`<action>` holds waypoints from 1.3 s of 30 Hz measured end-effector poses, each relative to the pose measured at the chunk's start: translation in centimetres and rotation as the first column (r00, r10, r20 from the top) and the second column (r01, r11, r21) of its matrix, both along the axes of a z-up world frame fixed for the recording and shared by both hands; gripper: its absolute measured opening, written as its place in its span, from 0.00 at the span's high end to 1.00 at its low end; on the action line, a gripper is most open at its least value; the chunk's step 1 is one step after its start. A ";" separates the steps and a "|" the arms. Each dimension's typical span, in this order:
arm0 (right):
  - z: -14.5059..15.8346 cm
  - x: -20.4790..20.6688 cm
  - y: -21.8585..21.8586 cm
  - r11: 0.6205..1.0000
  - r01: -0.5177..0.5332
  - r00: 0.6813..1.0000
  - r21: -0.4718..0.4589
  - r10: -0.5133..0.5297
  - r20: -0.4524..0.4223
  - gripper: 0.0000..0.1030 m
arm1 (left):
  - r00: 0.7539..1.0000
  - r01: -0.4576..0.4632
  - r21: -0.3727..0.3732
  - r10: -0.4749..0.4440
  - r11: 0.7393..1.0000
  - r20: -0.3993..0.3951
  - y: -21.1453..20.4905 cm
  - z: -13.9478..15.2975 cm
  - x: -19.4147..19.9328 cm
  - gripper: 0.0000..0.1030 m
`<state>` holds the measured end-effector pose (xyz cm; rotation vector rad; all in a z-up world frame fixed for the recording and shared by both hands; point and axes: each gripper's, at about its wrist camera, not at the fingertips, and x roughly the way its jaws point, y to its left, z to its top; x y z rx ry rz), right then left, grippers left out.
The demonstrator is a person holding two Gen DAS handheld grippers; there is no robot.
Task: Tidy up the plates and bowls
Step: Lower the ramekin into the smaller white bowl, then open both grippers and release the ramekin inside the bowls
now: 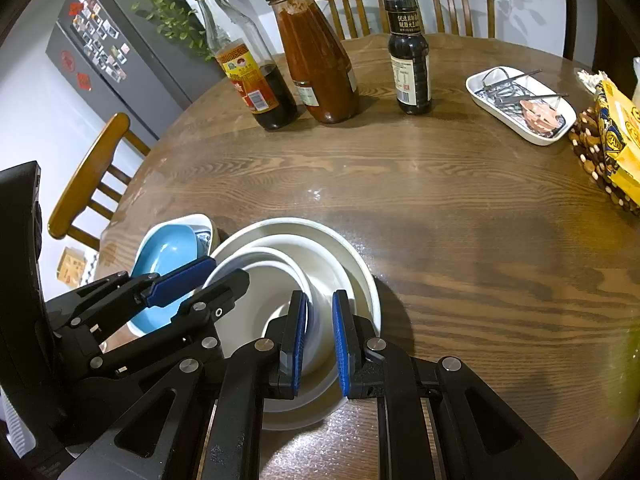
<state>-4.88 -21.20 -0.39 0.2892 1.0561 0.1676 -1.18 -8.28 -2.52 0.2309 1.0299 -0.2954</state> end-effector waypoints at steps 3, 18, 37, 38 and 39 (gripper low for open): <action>0.0 0.0 0.0 1.000 0.000 1.000 0.000 0.000 0.000 0.85 | 1.000 -0.002 0.007 0.002 1.000 0.010 0.0 0.1 -0.1 0.74; 0.3 0.1 -0.2 1.000 0.000 1.000 -0.015 0.000 0.007 0.85 | 1.000 -0.014 0.018 0.014 1.000 0.024 0.1 0.3 -0.1 0.68; 0.5 -0.1 0.3 0.998 0.011 1.000 -0.065 -0.009 0.022 0.84 | 0.999 -0.041 0.020 0.040 0.999 0.030 0.8 0.4 0.0 0.55; 0.6 -0.1 0.3 0.997 0.014 1.000 -0.073 -0.013 0.025 0.83 | 0.999 -0.043 0.020 0.042 0.999 0.031 0.8 0.4 0.1 0.55; 0.7 -0.2 0.3 0.997 0.018 0.999 -0.079 -0.016 0.028 0.81 | 0.999 -0.044 0.020 0.043 0.999 0.031 0.8 0.4 0.1 0.54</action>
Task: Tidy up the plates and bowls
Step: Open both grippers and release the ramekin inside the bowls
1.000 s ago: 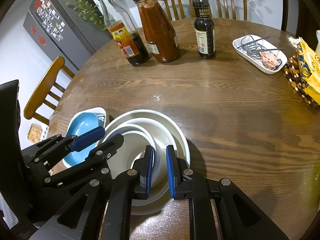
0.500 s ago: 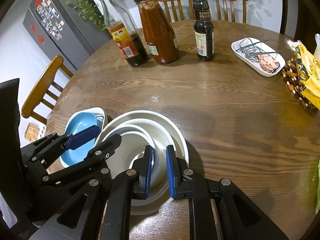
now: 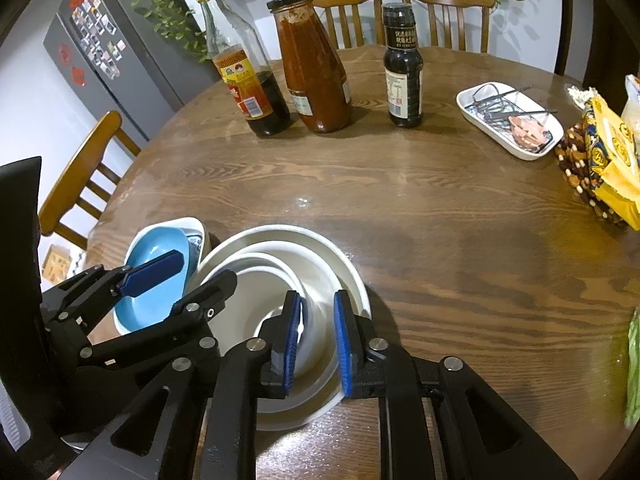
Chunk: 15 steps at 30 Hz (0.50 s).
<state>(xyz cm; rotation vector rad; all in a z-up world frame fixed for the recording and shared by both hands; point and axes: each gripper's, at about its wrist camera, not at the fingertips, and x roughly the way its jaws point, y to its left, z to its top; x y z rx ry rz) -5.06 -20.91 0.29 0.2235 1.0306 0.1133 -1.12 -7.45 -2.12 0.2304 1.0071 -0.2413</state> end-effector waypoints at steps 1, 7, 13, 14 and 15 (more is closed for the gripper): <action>0.0 0.0 0.0 1.000 0.002 1.000 -0.004 -0.002 0.002 0.79 | 1.000 -0.001 0.000 0.001 1.000 0.000 0.0 0.0 0.0 0.54; 0.2 -0.1 -0.1 1.000 0.012 1.000 -0.014 -0.012 0.005 0.75 | 1.000 -0.005 0.005 0.005 1.000 0.002 0.1 0.0 0.0 0.49; 0.2 -0.1 0.0 1.000 0.014 1.000 -0.026 -0.014 0.005 0.73 | 1.000 -0.015 0.012 0.014 1.000 0.004 0.2 0.0 0.1 0.46; 0.2 -0.1 0.0 0.999 0.018 1.000 -0.031 -0.018 0.005 0.71 | 1.000 -0.017 0.013 0.017 1.000 0.005 0.2 0.0 0.1 0.46; 0.2 -0.1 -0.1 0.999 0.022 1.000 -0.037 -0.022 0.006 0.68 | 1.000 -0.018 0.012 0.018 1.000 0.004 0.3 0.0 0.1 0.46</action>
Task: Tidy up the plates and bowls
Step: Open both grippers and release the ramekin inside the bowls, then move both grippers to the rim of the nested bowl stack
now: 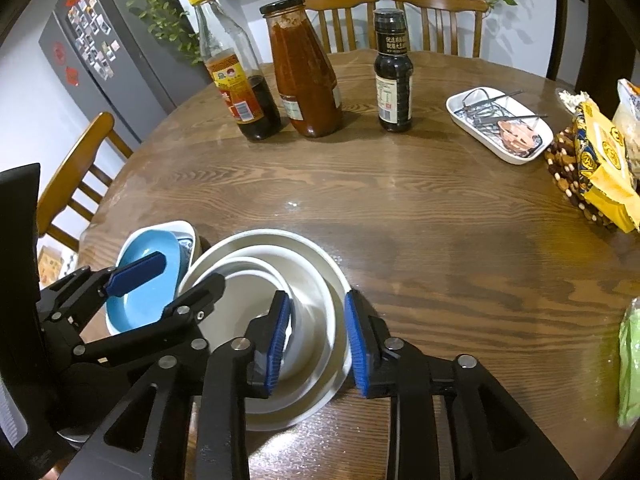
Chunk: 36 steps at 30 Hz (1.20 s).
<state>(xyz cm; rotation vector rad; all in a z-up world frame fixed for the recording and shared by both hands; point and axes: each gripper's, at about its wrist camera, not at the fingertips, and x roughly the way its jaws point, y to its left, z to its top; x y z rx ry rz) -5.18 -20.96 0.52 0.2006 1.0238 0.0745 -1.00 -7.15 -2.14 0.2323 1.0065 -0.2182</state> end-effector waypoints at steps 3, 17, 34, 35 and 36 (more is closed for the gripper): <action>0.0 -0.1 -0.3 1.000 0.012 1.000 -0.002 -0.012 0.003 0.61 | 1.000 -0.004 -0.003 0.004 1.000 0.001 0.1 0.1 0.0 0.44; 0.0 -0.3 -0.6 1.000 0.024 1.000 0.007 -0.024 0.005 0.57 | 1.000 -0.019 -0.005 0.019 1.000 0.003 0.3 0.1 0.1 0.37; 0.7 -1.0 -1.6 0.995 0.047 0.998 0.090 -0.050 0.028 0.30 | 0.998 -0.070 -0.057 0.070 0.996 0.005 1.7 1.1 0.3 0.12; 0.7 -1.1 -1.6 0.995 0.048 0.998 0.092 -0.051 0.030 0.30 | 0.997 -0.074 -0.060 0.074 0.995 0.006 1.8 1.2 0.2 0.12; 0.7 -1.1 -1.6 0.994 0.049 0.998 0.093 -0.052 0.031 0.30 | 0.997 -0.077 -0.062 0.077 0.995 0.007 1.8 1.2 0.2 0.12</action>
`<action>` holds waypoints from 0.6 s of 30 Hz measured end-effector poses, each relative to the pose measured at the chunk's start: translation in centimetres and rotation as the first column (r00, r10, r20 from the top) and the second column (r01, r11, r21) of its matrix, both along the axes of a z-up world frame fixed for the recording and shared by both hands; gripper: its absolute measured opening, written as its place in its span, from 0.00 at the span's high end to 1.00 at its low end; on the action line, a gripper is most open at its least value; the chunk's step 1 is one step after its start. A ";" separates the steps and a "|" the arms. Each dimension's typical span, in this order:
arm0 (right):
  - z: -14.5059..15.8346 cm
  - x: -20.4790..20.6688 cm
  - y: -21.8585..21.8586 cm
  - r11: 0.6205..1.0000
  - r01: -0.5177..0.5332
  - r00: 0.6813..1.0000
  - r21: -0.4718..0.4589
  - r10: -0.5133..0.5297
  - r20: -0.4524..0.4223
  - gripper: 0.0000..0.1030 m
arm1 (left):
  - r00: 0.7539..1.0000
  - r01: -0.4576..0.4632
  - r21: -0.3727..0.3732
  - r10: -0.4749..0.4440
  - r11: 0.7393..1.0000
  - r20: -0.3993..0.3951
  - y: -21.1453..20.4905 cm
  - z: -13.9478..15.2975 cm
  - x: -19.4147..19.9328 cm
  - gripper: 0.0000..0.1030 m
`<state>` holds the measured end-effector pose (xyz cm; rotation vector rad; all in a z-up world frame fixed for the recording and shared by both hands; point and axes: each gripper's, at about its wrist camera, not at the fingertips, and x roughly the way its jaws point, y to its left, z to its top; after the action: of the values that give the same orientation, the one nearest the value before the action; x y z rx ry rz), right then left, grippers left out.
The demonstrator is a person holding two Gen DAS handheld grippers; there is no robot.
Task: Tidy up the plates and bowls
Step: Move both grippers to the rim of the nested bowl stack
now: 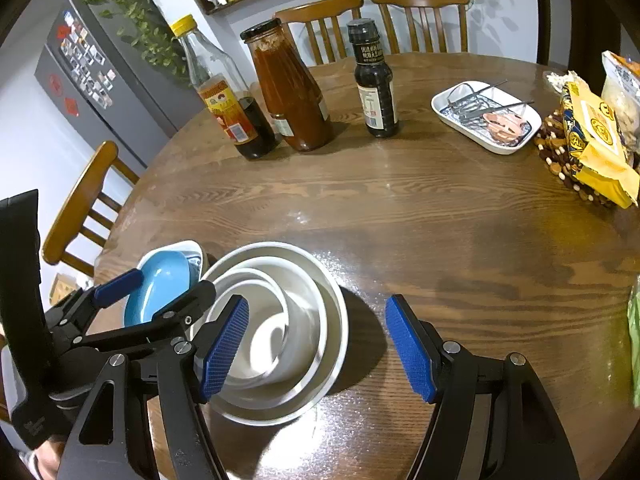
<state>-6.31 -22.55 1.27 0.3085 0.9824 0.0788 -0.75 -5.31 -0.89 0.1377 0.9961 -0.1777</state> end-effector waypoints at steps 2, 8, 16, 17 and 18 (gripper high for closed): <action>0.2 -0.1 -0.1 1.000 0.005 1.000 0.010 -0.005 0.003 0.30 | 1.000 -0.006 -0.006 0.006 1.000 -0.001 0.2 0.1 0.0 0.12; 0.5 -0.5 -0.4 1.000 0.021 1.000 0.021 -0.021 0.014 0.30 | 1.000 -0.022 -0.019 0.021 1.000 -0.008 1.1 0.3 -0.4 0.12; 0.2 -1.2 -0.6 0.999 0.033 0.999 0.038 -0.033 0.004 0.30 | 1.000 -0.018 -0.031 0.018 0.999 -0.020 1.5 0.3 -0.9 0.11; 0.1 -1.3 -0.6 0.999 0.034 0.999 0.042 -0.034 0.002 0.30 | 1.000 -0.018 -0.035 0.017 0.999 -0.023 1.6 0.4 -1.0 0.11; 0.0 -1.4 -0.6 0.998 0.035 0.999 0.045 -0.035 -0.001 0.30 | 1.000 -0.017 -0.037 0.016 0.999 -0.026 1.6 0.4 -1.1 0.11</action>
<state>-7.67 -23.14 1.29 0.3673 0.9758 0.0690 -1.80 -3.67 -0.51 0.0931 1.0183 -0.1828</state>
